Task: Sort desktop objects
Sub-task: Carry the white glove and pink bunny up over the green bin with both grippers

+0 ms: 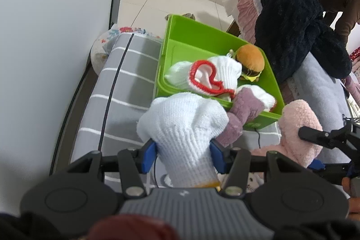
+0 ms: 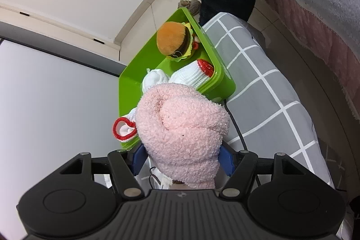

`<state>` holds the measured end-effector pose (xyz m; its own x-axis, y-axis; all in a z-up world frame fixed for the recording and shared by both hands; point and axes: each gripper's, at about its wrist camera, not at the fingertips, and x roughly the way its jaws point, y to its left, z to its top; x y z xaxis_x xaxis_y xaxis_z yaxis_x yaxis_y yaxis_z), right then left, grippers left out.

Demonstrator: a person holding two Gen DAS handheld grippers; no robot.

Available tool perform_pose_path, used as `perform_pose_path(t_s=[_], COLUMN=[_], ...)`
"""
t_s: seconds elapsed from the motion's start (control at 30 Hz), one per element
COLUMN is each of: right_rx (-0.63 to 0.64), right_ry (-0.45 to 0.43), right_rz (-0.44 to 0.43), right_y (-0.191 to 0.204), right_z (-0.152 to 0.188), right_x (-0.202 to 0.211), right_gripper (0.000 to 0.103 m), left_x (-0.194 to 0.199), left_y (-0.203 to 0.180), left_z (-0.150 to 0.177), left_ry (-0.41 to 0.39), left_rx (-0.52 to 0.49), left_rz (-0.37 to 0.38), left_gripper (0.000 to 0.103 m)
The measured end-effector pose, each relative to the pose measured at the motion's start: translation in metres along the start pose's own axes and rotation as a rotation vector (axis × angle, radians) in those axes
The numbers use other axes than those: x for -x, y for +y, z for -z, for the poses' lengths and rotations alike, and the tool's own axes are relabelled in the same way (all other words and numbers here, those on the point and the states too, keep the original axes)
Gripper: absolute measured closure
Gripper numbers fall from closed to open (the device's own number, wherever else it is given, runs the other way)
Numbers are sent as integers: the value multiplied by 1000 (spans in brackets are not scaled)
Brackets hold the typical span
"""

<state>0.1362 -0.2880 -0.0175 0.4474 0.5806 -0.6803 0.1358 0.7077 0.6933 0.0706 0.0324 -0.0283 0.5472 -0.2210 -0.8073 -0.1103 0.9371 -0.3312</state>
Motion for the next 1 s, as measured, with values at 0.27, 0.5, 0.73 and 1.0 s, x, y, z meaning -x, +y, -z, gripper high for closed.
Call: perform_pose_path(t_s=[0.27,0.5,0.73,1.0], right_rx=[4,12,43,132], right_ry=[-17,-20,-46,-42], right_rz=[-27,-29,-3,57], right_y=[8,19,37,70], right_z=[0,-3,-23,-54], right_x=[8,11,19,12], right_gripper=[37,37,37,37], left_x=[19,25,28,18], left_y=[-9,-13,-19,-25], left_z=[-10,-25,-50,-80], left_ry=[-56,-65,-85,-90], left_rx=[-11,-2,-21,-50], left_rz=[26,45,35,16], left_gripper=[54,54,54,54])
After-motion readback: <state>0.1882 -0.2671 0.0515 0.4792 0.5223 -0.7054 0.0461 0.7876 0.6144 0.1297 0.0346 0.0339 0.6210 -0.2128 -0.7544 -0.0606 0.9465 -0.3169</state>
